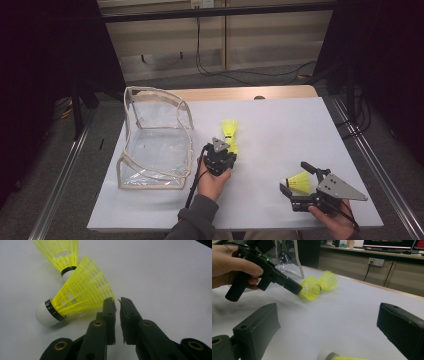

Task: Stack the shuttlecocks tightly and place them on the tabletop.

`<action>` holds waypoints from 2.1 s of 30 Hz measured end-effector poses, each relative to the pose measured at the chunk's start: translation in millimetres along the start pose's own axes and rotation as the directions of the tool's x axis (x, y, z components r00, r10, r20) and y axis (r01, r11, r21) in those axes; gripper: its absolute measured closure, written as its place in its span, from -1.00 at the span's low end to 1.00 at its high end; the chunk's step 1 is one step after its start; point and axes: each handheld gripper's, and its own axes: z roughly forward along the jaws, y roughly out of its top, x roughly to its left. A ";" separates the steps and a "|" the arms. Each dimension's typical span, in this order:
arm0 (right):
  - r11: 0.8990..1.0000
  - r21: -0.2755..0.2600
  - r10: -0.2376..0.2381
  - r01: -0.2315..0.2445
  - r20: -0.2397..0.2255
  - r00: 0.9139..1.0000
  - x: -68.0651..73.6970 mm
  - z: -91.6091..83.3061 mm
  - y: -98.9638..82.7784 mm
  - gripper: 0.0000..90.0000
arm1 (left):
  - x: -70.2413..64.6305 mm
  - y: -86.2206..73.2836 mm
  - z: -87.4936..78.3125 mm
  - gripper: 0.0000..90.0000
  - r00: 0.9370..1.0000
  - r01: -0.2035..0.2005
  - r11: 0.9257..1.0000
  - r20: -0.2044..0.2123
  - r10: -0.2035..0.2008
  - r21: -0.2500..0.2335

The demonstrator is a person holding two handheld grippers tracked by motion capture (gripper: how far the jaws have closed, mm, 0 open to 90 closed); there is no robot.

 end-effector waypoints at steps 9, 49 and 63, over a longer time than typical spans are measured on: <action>1.000 0.006 -0.001 0.001 -0.001 1.000 -0.5 0.2 -0.4 -0.93 | -2.9 -4.0 -5.4 0.40 0.999 -0.008 1.000 0.048 0.009 -0.013; 1.000 0.030 0.005 -0.006 0.027 1.000 -4.6 3.2 1.0 -0.95 | -10.6 -24.1 -39.5 -0.71 0.971 -0.092 0.995 0.219 0.096 -0.028; 1.000 0.031 -0.001 0.000 0.027 1.000 -4.0 3.2 2.4 -0.94 | -11.5 -32.9 -49.2 -0.81 0.957 -0.108 0.994 0.270 0.112 -0.029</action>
